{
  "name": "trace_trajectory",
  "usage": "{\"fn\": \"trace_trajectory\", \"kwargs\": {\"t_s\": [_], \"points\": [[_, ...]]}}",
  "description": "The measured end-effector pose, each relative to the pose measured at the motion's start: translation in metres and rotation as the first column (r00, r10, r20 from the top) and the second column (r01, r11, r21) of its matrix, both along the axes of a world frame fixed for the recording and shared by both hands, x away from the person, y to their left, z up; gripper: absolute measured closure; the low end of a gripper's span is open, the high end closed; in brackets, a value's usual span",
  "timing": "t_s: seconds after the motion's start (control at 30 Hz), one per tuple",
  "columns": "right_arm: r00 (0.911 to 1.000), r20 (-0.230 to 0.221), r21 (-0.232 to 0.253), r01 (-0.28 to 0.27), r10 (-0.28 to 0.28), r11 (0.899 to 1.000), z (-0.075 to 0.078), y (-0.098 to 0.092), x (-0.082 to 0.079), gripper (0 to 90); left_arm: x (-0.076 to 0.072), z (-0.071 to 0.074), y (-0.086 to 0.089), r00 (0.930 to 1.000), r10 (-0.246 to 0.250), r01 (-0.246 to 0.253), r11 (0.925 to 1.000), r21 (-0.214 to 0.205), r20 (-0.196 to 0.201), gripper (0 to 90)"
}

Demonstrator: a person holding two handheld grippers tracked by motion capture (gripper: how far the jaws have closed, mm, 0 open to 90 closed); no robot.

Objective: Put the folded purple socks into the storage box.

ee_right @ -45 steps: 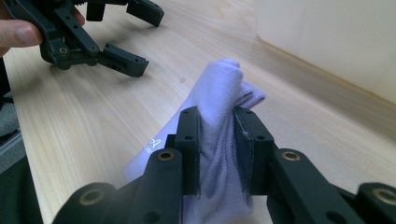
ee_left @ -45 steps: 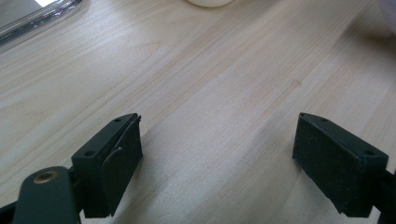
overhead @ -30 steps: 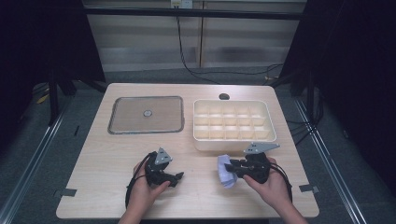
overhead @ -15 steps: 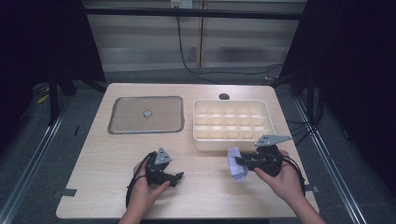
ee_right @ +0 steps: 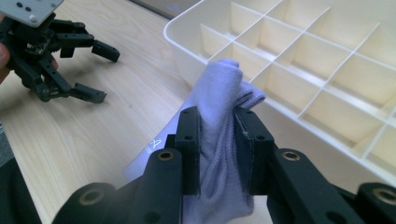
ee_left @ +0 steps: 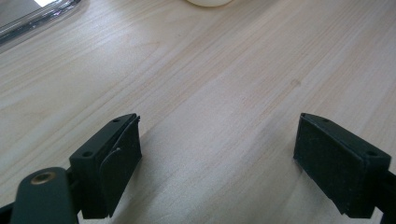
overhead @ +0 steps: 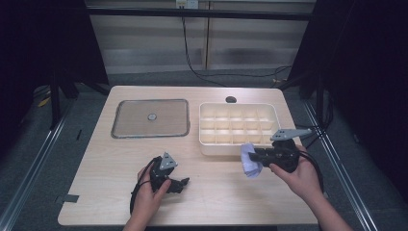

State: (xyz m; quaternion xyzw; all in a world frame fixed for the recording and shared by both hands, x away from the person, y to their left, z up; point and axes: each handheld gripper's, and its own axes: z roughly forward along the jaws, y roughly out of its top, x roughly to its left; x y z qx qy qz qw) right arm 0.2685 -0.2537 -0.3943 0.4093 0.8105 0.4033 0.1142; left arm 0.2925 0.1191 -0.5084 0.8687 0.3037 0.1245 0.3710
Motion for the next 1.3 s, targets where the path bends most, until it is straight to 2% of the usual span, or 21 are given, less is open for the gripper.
{"fn": "trace_trajectory", "kwargs": {"t_s": [0.27,0.47,1.3], "points": [[0.9989,0.026,-0.017,0.039,-0.039,0.999,0.017,-0.014,0.008,72.7,0.0,0.0,0.0,1.0,0.0,0.0,1.0,0.0,0.0,14.2],[0.9968,0.038,-0.026,0.071,-0.07,0.997,0.021,-0.022,0.016,72.7,0.0,0.0,0.0,1.0,0.001,-0.001,1.0,-0.001,-0.001,14.2],[0.9805,0.02,-0.095,0.197,-0.196,0.976,0.001,-0.053,0.059,72.6,0.0,0.0,0.0,1.0,0.0,0.0,1.0,0.0,0.0,14.2]]}}
